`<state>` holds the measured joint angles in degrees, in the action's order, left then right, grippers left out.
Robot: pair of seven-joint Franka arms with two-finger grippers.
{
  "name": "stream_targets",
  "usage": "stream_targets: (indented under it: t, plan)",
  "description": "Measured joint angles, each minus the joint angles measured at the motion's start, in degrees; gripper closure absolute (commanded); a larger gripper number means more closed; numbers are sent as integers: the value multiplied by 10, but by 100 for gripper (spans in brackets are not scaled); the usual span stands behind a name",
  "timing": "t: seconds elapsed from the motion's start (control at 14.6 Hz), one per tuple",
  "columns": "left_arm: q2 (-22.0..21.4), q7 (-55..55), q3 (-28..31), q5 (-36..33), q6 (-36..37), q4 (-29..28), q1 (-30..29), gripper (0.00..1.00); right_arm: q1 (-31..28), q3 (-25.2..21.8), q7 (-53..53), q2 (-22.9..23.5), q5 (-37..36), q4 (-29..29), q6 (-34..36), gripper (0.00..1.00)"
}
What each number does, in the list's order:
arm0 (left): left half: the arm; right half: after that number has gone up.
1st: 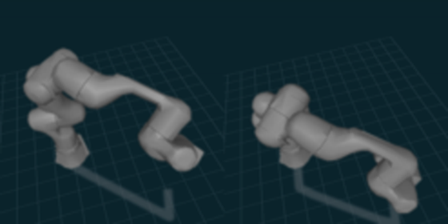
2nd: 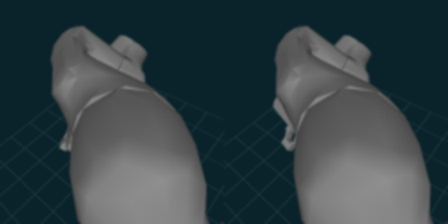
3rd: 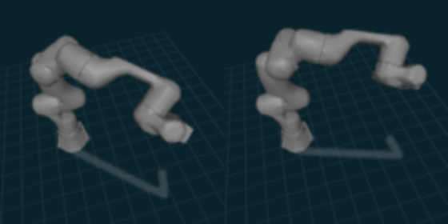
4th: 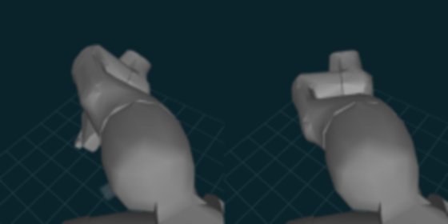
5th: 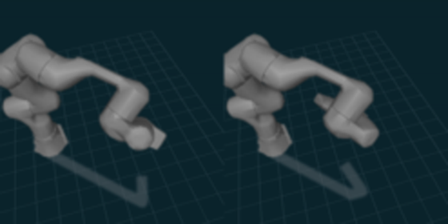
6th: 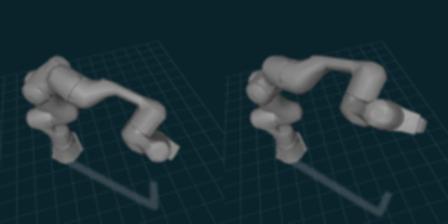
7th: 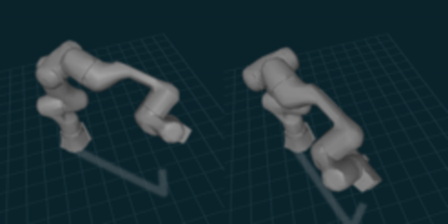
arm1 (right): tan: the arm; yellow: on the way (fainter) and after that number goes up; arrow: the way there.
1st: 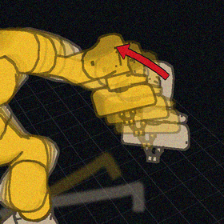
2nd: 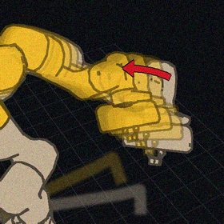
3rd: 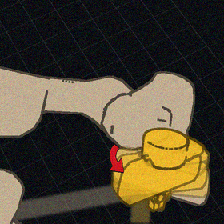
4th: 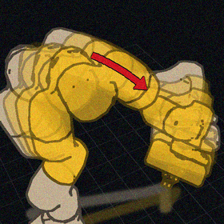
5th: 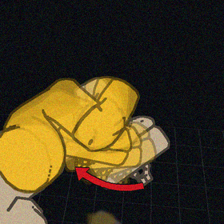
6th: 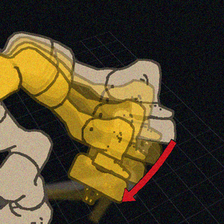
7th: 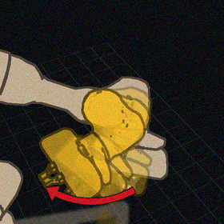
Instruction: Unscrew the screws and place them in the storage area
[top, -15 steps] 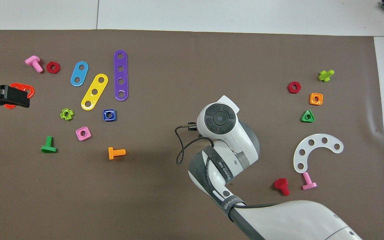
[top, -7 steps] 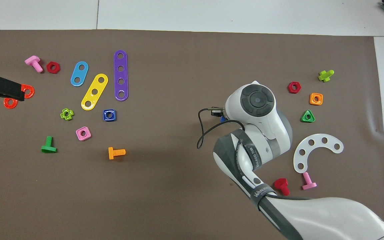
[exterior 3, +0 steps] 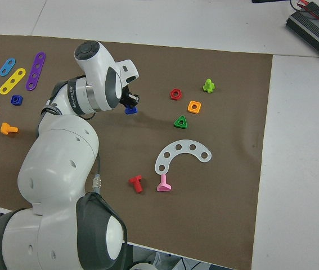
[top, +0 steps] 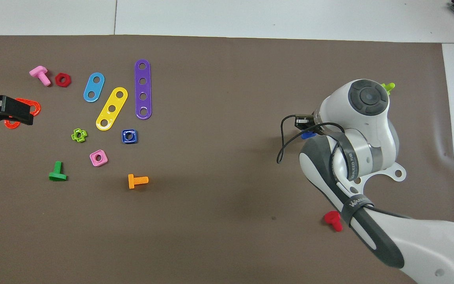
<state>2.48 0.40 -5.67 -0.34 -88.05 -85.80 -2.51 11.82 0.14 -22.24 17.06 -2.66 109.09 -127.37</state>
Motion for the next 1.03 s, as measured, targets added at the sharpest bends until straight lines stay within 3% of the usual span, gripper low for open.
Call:
stream_targets:
  t: [0.21, 0.55, 0.62, 0.69, 0.75, 0.82, 1.03]
  plan:
    - [-18, 0, 0, 0, -37, -46, 0, 0, -40, 0, 44, 0, 5, 13, -3, 100]
    - [-40, 0, 3, 0, -50, -51, 0, 0, -61, 0, 68, 0, 12, 57, -58, 100]
    - [-42, 0, 4, 0, -50, -51, 0, 0, -62, 0, 68, -1, 12, 60, -63, 35]
    - [-44, 0, 4, 0, -50, -51, 0, 0, -62, 1, 68, -2, 13, 61, -63, 15]
    - [-44, 0, 4, 0, -51, -51, 0, 0, -62, 0, 68, -3, 13, 61, -63, 6]
    - [-44, 0, 5, 0, -52, -51, 0, 0, -63, 0, 68, -4, 13, 62, -63, 2]
    - [-44, 0, 6, 0, -53, -51, 0, 0, -64, 0, 68, -17, 13, 60, -63, 1]
